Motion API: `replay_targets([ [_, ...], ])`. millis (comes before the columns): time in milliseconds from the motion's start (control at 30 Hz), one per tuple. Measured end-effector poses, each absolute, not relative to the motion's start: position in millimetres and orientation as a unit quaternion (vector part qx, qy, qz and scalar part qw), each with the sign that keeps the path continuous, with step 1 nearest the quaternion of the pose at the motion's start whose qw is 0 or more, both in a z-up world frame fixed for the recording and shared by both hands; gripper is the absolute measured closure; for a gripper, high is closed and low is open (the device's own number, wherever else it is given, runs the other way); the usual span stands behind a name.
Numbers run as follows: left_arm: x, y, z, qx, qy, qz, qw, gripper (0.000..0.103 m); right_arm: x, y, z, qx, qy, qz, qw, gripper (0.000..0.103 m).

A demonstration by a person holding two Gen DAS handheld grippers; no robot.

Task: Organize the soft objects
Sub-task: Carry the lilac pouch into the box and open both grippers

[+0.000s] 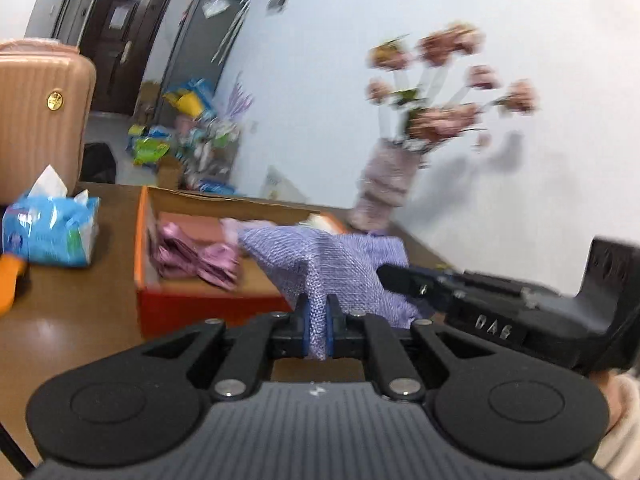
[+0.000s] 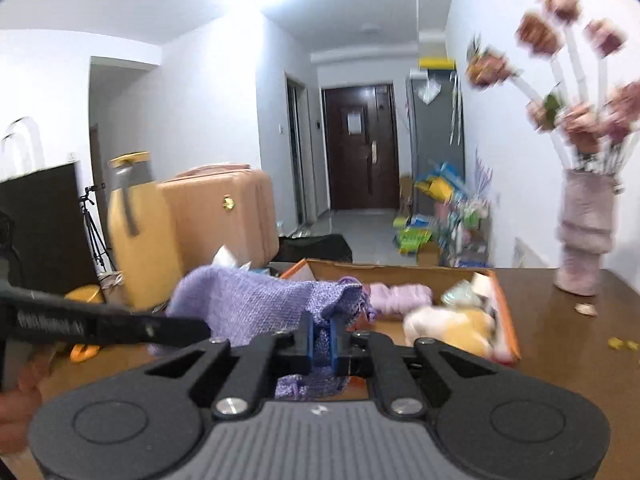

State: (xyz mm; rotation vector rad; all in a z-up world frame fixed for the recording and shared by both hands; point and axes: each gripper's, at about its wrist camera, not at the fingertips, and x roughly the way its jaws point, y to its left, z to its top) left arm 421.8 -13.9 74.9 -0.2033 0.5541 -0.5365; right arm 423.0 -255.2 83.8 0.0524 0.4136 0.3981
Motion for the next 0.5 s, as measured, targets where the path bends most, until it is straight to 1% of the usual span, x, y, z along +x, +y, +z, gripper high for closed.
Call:
replay_targets([
  [33, 452.8, -14.6, 70.0, -0.084, 0.289, -0.238, 0.923, 0.095, 423.0, -255.2, 83.8, 0.026, 0.204, 0.196, 0.959, 0.095],
  [133, 517.1, -17.9, 45.6, -0.038, 0.349, -0.179, 0.919, 0.095, 508.0, -240.1, 67.4, 0.042, 0.274, 0.199, 0.94, 0.095],
  [167, 527.6, -19.3, 39.1, -0.02, 0.354, -0.174, 0.919, 0.094, 526.7, -234.5, 59.3, 0.045, 0.294, 0.197, 0.934, 0.095],
  [200, 534.2, -20.6, 33.6, 0.003, 0.353, -0.175, 0.919, 0.094, 557.7, -218.8, 39.3, 0.031, 0.329, 0.186, 0.925, 0.095],
  [267, 544.0, -23.0, 23.8, 0.031, 0.354, -0.158, 0.921, 0.093, 567.1, -212.5, 31.6, 0.02, 0.339, 0.185, 0.922, 0.096],
  [333, 553.4, -19.2, 14.5, 0.036, 0.36, -0.155, 0.919, 0.091, 580.6, -204.3, 17.5, 0.019, 0.366, 0.185, 0.912, 0.096],
  [367, 553.1, -17.1, 13.1, 0.032, 0.352, -0.162, 0.921, 0.088, 583.7, -200.5, 11.3, 0.019, 0.377, 0.182, 0.908, 0.096],
  [433, 550.1, -17.2, 13.4, 0.035, 0.349, -0.161, 0.923, 0.083, 587.8, -195.9, 0.5, 0.006, 0.394, 0.173, 0.903, 0.091],
  [467, 550.6, -16.2, 14.7, 0.035, 0.346, -0.164, 0.923, 0.071, 589.0, -197.4, -6.4, 0.008, 0.405, 0.165, 0.899, 0.089],
  [500, 548.2, -15.8, 16.4, 0.031, 0.341, -0.171, 0.924, 0.06, 589.0, -197.4, -6.4, 0.008, 0.405, 0.165, 0.899, 0.088],
])
